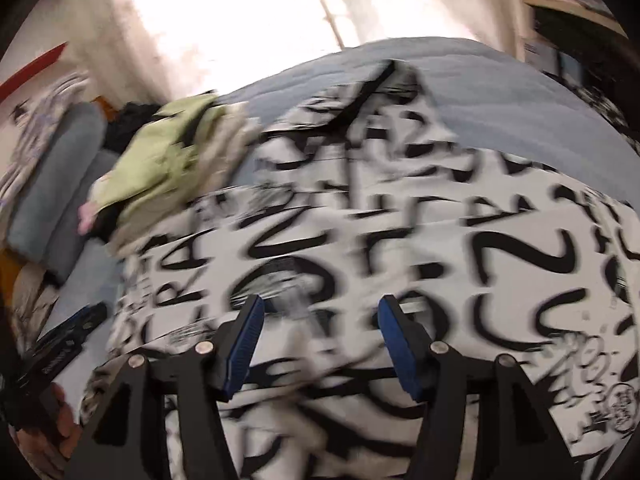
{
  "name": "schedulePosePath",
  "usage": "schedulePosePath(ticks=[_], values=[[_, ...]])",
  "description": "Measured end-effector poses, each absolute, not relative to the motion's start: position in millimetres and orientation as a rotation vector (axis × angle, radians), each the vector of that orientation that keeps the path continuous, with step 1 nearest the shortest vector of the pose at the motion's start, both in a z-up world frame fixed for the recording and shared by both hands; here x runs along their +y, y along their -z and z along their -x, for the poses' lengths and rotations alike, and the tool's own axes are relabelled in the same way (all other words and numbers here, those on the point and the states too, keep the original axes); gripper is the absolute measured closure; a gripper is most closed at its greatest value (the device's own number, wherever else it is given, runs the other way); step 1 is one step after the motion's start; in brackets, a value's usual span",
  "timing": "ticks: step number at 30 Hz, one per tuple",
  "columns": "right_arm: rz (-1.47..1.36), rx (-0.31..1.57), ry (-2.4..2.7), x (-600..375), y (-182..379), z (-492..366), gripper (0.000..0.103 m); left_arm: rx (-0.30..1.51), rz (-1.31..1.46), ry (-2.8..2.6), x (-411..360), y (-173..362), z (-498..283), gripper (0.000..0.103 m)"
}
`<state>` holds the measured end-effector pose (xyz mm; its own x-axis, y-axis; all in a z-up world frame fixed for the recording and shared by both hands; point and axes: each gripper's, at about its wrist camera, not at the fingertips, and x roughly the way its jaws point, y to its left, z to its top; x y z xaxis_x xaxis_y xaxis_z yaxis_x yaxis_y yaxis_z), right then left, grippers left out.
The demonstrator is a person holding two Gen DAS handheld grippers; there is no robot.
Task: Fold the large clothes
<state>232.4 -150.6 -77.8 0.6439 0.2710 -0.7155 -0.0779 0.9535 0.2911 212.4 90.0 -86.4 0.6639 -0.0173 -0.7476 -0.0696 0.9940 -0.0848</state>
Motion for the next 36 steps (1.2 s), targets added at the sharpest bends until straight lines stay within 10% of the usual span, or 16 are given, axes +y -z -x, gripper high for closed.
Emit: schedulePosePath(ticks=[10, 12, 16, 36], values=[[-0.062, 0.939, -0.287, -100, 117, -232, 0.044, 0.967, 0.099, -0.084, 89, 149, -209, 0.057], [0.012, 0.924, -0.208, -114, 116, -231, 0.044, 0.964, 0.115, -0.14, 109, 150, -210, 0.073], [-0.09, 0.945, -0.211, -162, 117, -232, 0.066, 0.97, 0.191, -0.098, 133, 149, -208, 0.078], [-0.186, 0.923, -0.179, -171, 78, -161, 0.061, 0.923, 0.134, -0.079, 128, 90, -159, 0.075]])
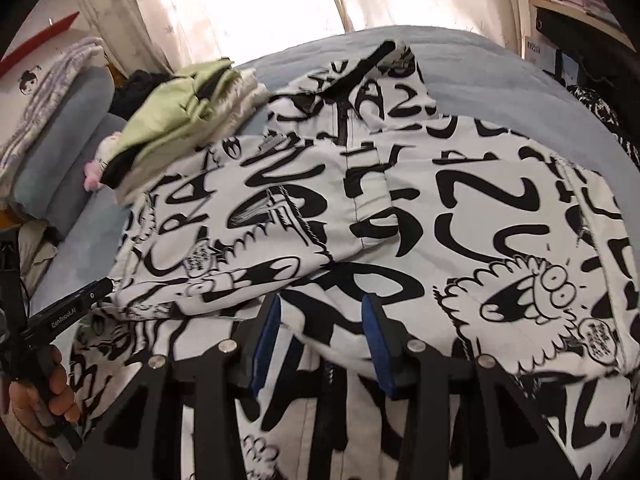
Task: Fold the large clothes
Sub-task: 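Move both grippers open to the jacket's hem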
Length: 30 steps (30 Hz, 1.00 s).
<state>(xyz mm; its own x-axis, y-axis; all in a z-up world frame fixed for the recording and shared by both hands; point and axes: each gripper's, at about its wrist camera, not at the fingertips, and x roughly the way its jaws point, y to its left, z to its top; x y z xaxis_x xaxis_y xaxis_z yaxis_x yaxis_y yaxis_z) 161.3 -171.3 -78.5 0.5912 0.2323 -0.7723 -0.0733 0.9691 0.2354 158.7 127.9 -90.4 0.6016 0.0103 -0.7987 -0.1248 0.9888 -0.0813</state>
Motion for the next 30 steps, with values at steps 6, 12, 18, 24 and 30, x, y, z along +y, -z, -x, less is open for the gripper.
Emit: schedulePosePath(ticks=[6, 12, 18, 24, 30], values=[[-0.204, 0.892, -0.178, -174, 57, -141, 0.061, 0.883, 0.143, -0.065, 125, 64, -133, 0.074], [-0.168, 0.879, -0.156, -174, 45, -124, 0.061, 0.876, 0.131, -0.066, 119, 52, -114, 0.069], [-0.179, 0.899, -0.149, -177, 48, -105, 0.061, 0.902, 0.128, -0.06, 114, 55, -95, 0.069], [-0.214, 0.938, -0.147, -184, 61, -86, 0.061, 0.923, 0.112, -0.056, 113, 61, -66, 0.068], [-0.25, 0.955, -0.136, -194, 67, -56, 0.061, 0.958, 0.1, -0.045, 122, 64, -37, 0.066]])
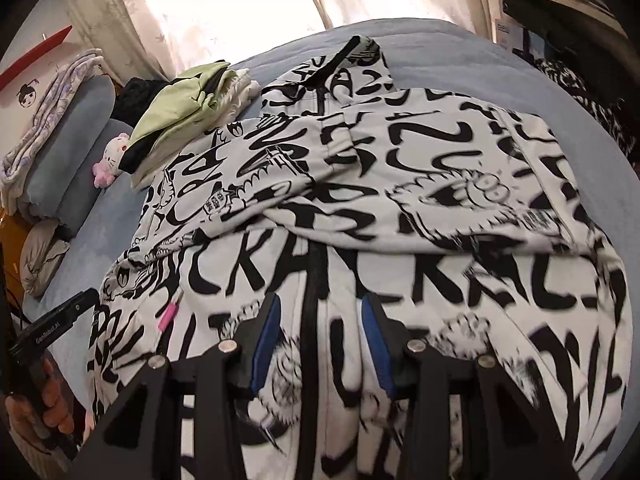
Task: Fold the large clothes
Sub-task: 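Move both grippers open to the jacket's hem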
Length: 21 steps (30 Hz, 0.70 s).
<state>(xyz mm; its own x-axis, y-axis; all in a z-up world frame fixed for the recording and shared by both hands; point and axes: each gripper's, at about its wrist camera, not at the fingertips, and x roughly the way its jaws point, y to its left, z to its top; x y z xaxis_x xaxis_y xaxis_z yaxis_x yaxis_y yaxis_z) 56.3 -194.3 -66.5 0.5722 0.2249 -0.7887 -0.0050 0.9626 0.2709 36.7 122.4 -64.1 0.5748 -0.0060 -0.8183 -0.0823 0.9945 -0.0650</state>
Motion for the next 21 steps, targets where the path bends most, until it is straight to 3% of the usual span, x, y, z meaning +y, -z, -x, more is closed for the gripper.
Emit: schedulePosePath(ticks=[9, 17, 21], values=[[-0.256, 0.904, -0.126, -212, 48, -12, 0.061, 0.95, 0.148, -0.04, 173, 52, 3, 0.045], [-0.303, 0.882, -0.108, -229, 43, 26, 0.061, 1.039, 0.305, 0.037, 206, 78, 29, 0.044], [-0.314, 0.892, -0.082, -238, 47, 40, 0.056, 1.098, 0.33, 0.105, 200, 96, 34, 0.044]])
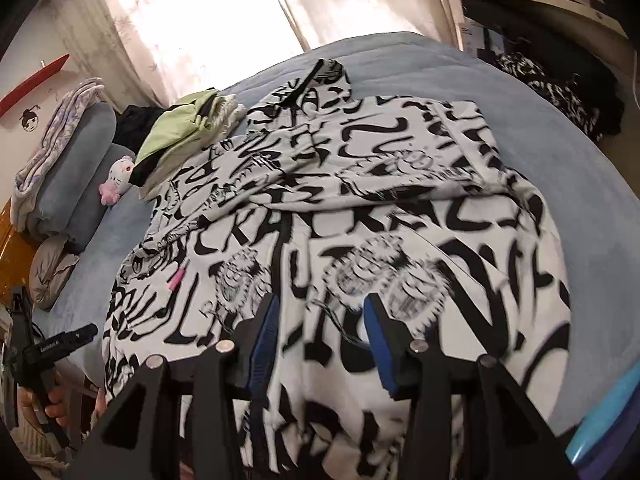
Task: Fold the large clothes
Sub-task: 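Move both grippers open to the jacket's hem, then grasp the jacket hem with both grippers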
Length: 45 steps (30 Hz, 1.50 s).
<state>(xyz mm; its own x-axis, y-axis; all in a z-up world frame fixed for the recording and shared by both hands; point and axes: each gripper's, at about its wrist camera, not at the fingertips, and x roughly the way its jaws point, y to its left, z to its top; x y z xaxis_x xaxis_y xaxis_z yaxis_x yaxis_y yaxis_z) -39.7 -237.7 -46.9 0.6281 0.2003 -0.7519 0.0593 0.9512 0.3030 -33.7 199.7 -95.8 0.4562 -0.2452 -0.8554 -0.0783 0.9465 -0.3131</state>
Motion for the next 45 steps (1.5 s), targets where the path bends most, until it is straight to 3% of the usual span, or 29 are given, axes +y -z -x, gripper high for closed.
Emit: schedulePosePath(ticks=[5, 15, 25, 26, 28, 29, 32, 36, 39, 42, 43, 44, 45], values=[[-0.322, 0.892, -0.023, -266, 49, 60, 0.051, 1.129, 0.303, 0.136, 184, 114, 36, 0.043], [-0.425, 0.932, 0.136, -358, 62, 106, 0.051, 1.112, 0.318, 0.17, 172, 131, 28, 0.021], [-0.51, 0.958, -0.036, -355, 104, 108, 0.05, 1.066, 0.313, 0.203, 170, 135, 25, 0.02], [-0.506, 0.945, -0.055, -354, 105, 106, 0.054, 1.062, 0.317, 0.204, 170, 136, 26, 0.021], [-0.516, 0.935, -0.089, -353, 104, 103, 0.066, 1.053, 0.317, 0.207, 171, 135, 27, 0.037], [-0.516, 0.927, -0.105, -351, 102, 103, 0.071, 1.054, 0.321, 0.209, 171, 133, 29, 0.049], [-0.509, 0.895, -0.127, -349, 95, 105, 0.075, 1.062, 0.371, 0.235, 179, 133, 34, 0.062], [-0.533, 0.878, -0.163, -351, 94, 107, 0.076, 1.076, 0.428, 0.259, 186, 136, 36, 0.061], [-0.552, 0.901, -0.172, -351, 102, 101, 0.076, 1.085, 0.413, 0.287, 180, 138, 35, 0.048], [-0.55, 0.922, -0.173, -349, 114, 94, 0.076, 1.078, 0.347, 0.284, 165, 139, 33, 0.048], [-0.557, 0.928, -0.166, -348, 117, 91, 0.076, 1.073, 0.325, 0.276, 160, 138, 32, 0.052], [-0.561, 0.93, -0.154, -347, 119, 89, 0.078, 1.065, 0.315, 0.286, 155, 137, 32, 0.072], [-0.558, 0.928, -0.145, -346, 118, 88, 0.08, 1.063, 0.323, 0.287, 152, 134, 32, 0.085]])
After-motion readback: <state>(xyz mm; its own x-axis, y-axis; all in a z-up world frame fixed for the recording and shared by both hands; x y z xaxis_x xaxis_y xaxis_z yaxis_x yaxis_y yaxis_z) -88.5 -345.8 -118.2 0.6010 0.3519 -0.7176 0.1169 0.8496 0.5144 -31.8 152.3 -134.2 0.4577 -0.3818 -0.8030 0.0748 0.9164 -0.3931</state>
